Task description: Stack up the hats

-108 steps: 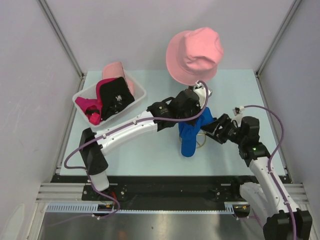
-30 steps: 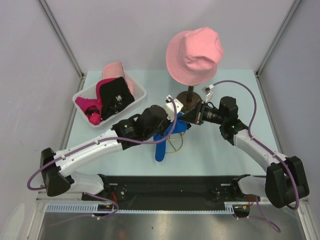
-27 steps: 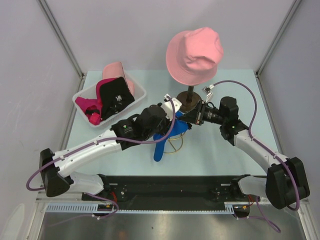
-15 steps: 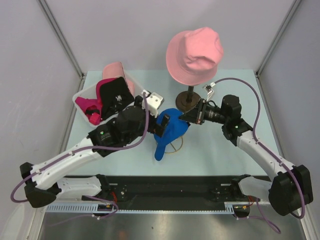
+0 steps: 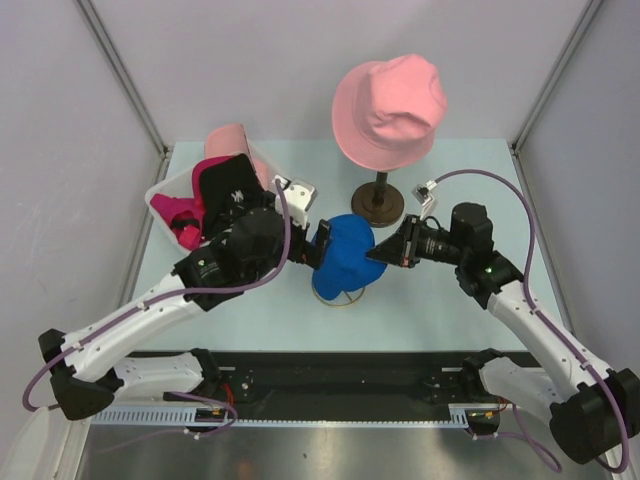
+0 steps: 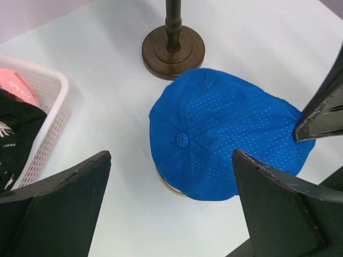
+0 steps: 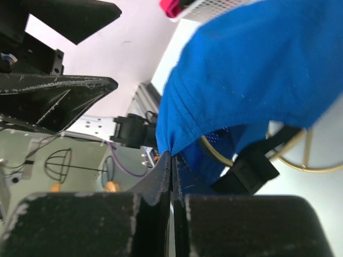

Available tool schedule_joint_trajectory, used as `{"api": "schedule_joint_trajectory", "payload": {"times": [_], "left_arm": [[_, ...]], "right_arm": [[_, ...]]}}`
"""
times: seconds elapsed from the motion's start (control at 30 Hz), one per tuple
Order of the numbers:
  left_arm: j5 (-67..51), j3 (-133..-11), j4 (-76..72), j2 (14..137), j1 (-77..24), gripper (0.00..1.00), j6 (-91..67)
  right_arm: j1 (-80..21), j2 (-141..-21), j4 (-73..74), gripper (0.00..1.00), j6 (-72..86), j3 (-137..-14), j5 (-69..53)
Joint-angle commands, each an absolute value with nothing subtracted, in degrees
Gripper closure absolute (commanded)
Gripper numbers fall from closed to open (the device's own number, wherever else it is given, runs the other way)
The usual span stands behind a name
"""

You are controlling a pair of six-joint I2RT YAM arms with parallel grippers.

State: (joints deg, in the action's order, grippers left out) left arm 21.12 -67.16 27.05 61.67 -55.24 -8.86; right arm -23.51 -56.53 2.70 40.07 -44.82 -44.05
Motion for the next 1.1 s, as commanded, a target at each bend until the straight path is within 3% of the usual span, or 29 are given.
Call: {"api": "schedule_joint_trajectory", "payload": {"times": [0.0, 0.4, 1.07], "left_arm": [[19.16, -68.29, 25.23, 63.98, -54.67, 0.0, -10.37], [16.26, -70.93, 22.33, 71.53, -53.79, 0.0, -13.0], [17.75, -71.1, 22.68, 71.63, -53.35, 0.0, -14.68]], "right_arm": [[-23.73, -53.36, 10.71, 1.0, 34.38, -45.78, -38.95], [-23.55, -53.61, 18.19, 1.0, 31.2, -44.74, -28.48], [-23.82, -59.41, 11.6, 1.0, 33.31, -37.53, -29.18]]}}
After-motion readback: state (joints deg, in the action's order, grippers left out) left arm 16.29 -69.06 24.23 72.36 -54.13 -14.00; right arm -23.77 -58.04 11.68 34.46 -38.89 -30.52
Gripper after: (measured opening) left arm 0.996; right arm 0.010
